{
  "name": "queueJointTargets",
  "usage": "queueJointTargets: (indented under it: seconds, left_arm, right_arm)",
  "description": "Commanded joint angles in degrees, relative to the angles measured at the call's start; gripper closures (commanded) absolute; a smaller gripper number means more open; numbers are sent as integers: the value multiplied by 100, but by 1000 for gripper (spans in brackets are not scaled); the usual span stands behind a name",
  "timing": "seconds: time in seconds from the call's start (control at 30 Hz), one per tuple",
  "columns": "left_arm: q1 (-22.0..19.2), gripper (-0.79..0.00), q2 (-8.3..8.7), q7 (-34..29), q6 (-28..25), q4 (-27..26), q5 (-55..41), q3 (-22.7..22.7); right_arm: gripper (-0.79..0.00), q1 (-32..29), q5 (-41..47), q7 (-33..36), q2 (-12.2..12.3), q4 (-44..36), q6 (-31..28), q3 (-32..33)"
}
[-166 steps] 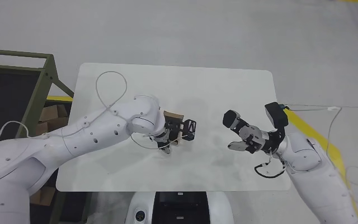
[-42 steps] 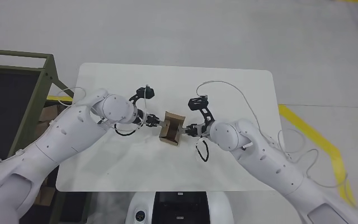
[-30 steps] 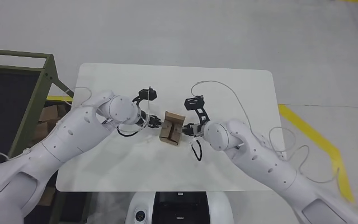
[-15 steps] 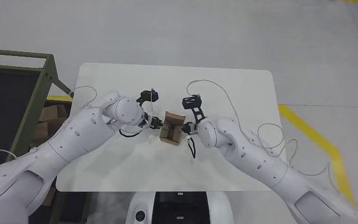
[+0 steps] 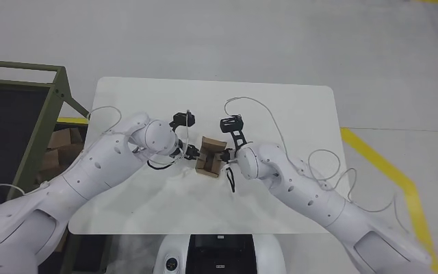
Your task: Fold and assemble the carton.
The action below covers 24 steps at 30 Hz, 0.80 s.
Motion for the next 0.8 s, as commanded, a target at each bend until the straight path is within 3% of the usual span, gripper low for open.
queueJointTargets:
  seconds: [0.0, 0.5, 0.77]
  left_arm:
    - [26, -785, -3, -24, -3, -26, 81, -9]
    - [326, -785, 31, -90, 51, -266, 360, -255]
    - [606, -785, 161, -56, -421, -501, -61, -763]
  right_arm:
    - [-785, -16, -23, 7, -12, 6, 7, 39]
    - [-785, -152, -292, 212, -59, -23, -145, 284]
    - [-785, -531, -302, -185, -1, -407, -522, 616]
